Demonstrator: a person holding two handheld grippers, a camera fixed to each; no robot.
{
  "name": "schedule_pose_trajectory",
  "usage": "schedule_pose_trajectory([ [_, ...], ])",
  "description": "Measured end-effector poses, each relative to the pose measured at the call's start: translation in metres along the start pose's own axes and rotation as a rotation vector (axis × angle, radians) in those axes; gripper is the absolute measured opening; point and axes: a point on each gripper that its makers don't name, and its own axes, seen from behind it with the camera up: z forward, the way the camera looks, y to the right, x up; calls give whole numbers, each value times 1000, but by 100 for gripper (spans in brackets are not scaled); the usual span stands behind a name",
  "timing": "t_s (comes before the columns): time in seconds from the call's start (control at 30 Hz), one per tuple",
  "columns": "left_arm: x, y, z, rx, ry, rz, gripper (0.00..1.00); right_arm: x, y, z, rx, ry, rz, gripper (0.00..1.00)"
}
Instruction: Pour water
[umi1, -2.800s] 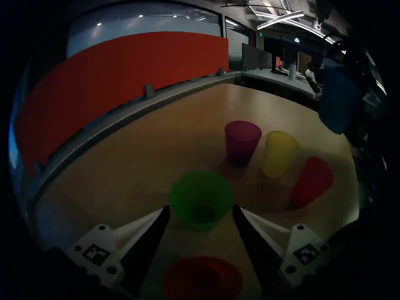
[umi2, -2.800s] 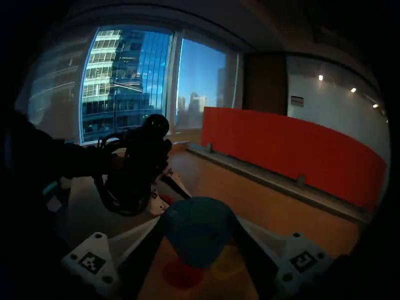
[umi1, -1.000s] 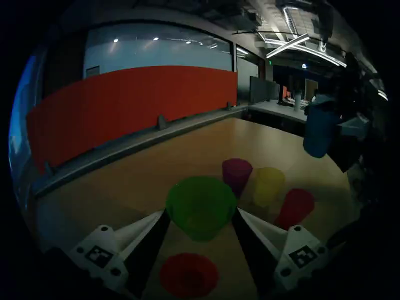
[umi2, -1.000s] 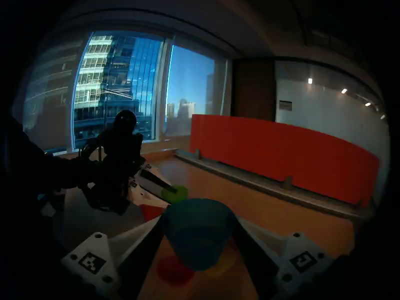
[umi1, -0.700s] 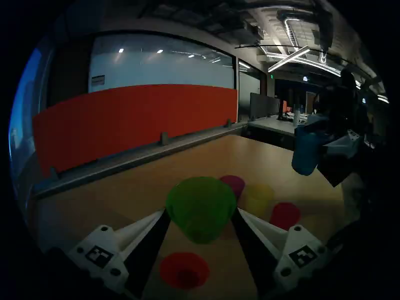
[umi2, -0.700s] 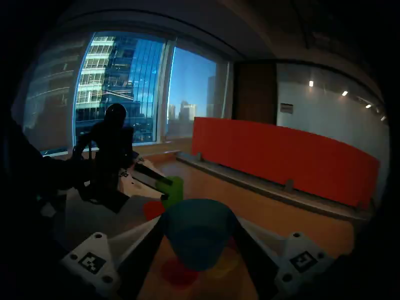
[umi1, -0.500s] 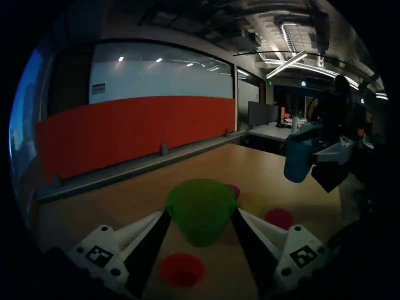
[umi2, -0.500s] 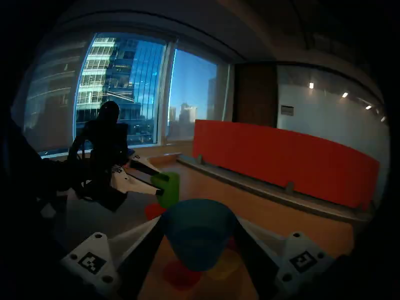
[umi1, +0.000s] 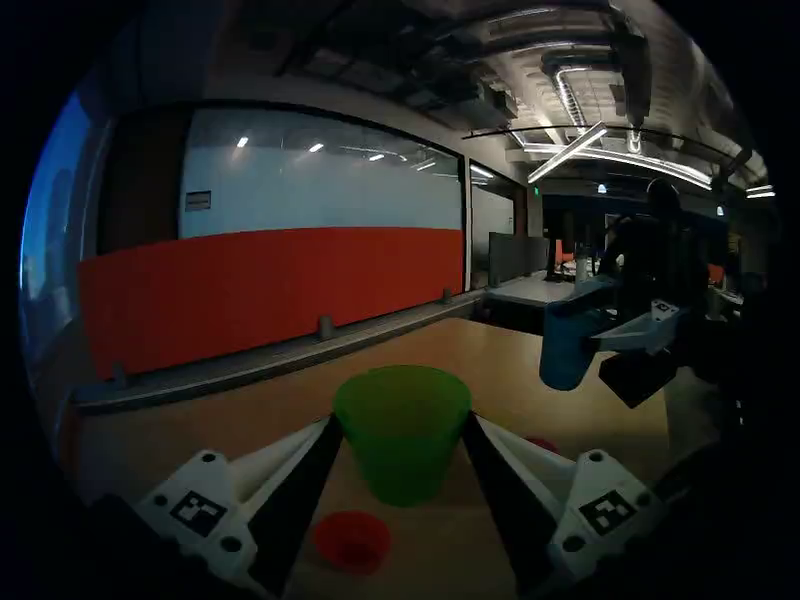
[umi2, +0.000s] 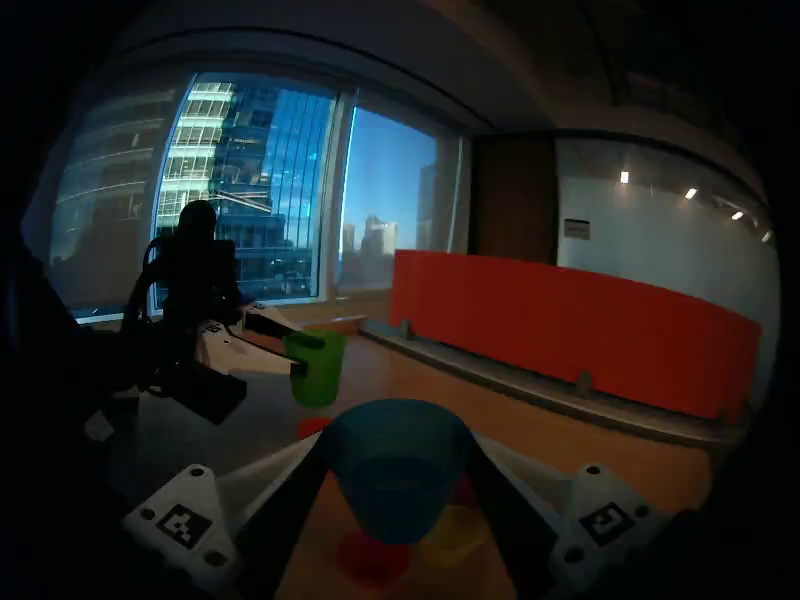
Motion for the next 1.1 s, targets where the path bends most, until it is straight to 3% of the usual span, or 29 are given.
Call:
schedule_pose_trajectory([
  [0.57, -9, 21, -19, -41, -15, 19, 86, 3, -6, 4, 18, 12, -32, 92],
  [1.1, 0, 42, -39, -51, 65, 50, 86, 11, -22, 14, 57, 24, -40, 92],
])
